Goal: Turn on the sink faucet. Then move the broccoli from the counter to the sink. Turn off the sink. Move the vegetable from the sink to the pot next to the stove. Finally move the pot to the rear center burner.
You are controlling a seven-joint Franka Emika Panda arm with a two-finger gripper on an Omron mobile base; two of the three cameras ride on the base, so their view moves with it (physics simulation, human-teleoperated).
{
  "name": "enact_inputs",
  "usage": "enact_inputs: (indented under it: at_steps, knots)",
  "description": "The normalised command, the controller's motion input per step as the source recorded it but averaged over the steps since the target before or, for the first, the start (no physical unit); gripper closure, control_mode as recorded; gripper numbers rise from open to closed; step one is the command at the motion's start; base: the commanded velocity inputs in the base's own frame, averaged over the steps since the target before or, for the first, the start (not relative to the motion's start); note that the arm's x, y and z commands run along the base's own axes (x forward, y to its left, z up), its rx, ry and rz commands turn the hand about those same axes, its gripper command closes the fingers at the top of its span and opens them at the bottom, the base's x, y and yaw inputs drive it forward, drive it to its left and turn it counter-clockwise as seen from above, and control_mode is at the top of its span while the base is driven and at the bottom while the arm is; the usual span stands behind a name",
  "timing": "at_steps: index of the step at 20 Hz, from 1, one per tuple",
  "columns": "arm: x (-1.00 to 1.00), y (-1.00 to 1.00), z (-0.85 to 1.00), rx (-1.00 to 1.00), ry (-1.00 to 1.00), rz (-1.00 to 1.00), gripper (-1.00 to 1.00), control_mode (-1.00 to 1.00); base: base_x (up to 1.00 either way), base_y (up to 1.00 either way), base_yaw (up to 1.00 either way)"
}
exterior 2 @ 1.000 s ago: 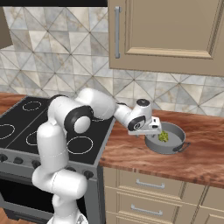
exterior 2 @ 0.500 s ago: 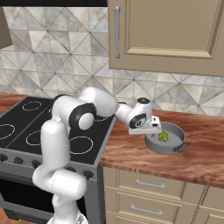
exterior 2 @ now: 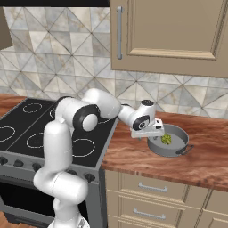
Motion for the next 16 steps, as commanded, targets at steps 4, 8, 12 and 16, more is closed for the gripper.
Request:
enact_inputs:
  at_steps: [4, 8, 12, 16]
  knots:
    - [0.00, 0.00, -0.19, 0.01, 0.03, 0.07, -1.00, -1.00, 0.00, 0.00, 0.00]
    - [0.00, 0.00, -0.25, 0.01, 0.05, 0.07, -1.00, -1.00, 0.00, 0.00, 0.00]
    - [0.00, 0.00, -0.27, 0.00, 0.07, 0.07, 1.00, -1.00, 0.00, 0.00, 0.00]
    - [0.00, 0.00, -0.20, 0.03, 0.03, 0.06, 1.00, -1.00, 0.00, 0.00, 0.00]
